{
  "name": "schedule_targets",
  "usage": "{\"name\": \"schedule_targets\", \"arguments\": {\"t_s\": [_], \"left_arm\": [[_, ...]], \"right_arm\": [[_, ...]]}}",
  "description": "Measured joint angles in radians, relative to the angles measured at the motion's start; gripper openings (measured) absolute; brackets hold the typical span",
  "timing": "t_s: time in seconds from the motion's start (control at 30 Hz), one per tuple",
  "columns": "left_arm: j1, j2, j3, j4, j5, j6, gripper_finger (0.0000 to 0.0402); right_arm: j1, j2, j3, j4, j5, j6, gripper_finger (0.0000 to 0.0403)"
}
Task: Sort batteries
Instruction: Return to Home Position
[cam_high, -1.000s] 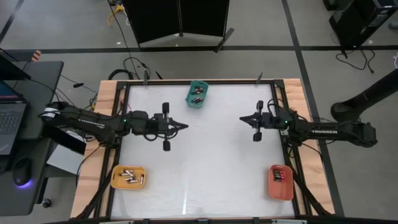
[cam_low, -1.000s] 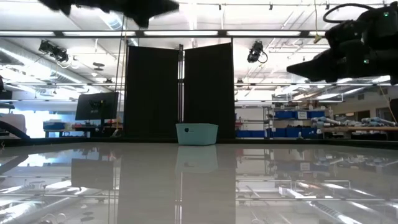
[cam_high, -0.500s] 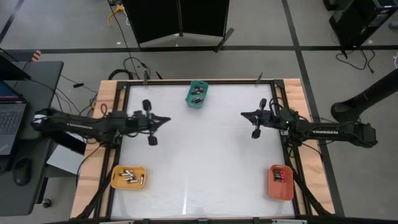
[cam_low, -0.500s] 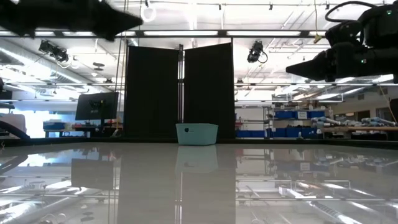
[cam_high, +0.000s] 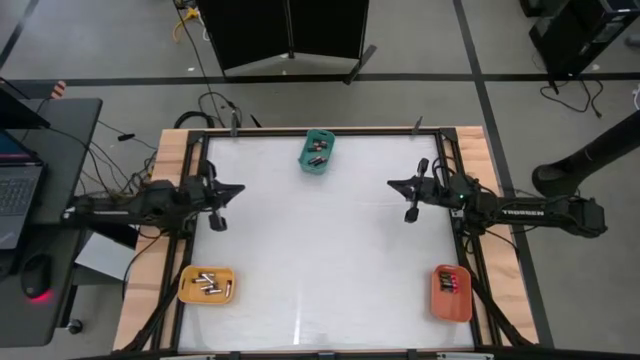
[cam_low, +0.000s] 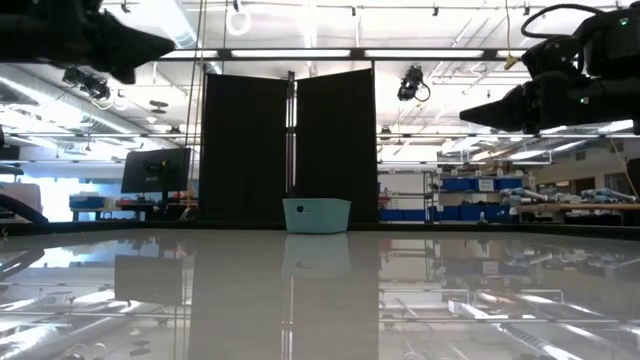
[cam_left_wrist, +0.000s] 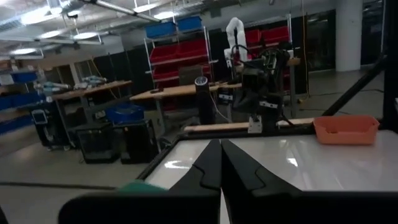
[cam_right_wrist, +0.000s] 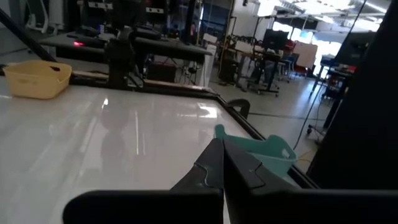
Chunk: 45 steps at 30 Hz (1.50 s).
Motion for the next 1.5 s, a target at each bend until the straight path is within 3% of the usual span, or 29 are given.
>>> {"name": "schedule_targets", "arguments": {"t_s": [0.17,0.4,0.5,0.6,0.7,0.87,1.07,1.33,1.5], "left_arm": [[0.000,-0.184,0.001,-0.178,0.010,-0.048,0.0007],[0.025,-0.156,-0.058,-0.070,0.055,0.017,0.0007],[0.057,-0.159,-0.104,-0.028,0.164,0.019,0.0007],[0.098,-0.165,-0.186,0.041,0.172,0.004,0.0007],[0.157,-0.157,-0.189,0.035,0.187,-0.025,0.0007],[0.229,-0.157,-0.189,0.068,0.301,-0.050,0.0007],[0.279,-0.157,-0.190,0.066,0.205,-0.051,0.0010],[0.284,-0.157,-0.190,0.068,0.193,-0.058,0.0014],[0.284,-0.157,-0.190,0.055,0.193,-0.059,0.0014]], "right_arm": [[-0.017,0.000,0.000,-0.020,0.000,0.006,0.0006],[-0.035,-0.008,0.000,-0.012,-0.035,0.008,0.0006],[-0.051,-0.018,0.000,-0.018,-0.058,-0.007,0.0006],[-0.077,-0.021,0.000,-0.018,-0.084,-0.013,0.0006],[-0.105,-0.021,0.000,-0.019,-0.128,0.003,0.0006],[-0.141,-0.010,0.000,-0.066,-0.140,0.027,0.0005],[-0.182,0.016,0.000,-0.152,-0.115,0.097,0.0005],[-0.211,0.013,0.000,-0.141,-0.053,0.101,0.0006],[-0.226,0.013,0.000,-0.140,-0.137,0.111,0.0006]]}}
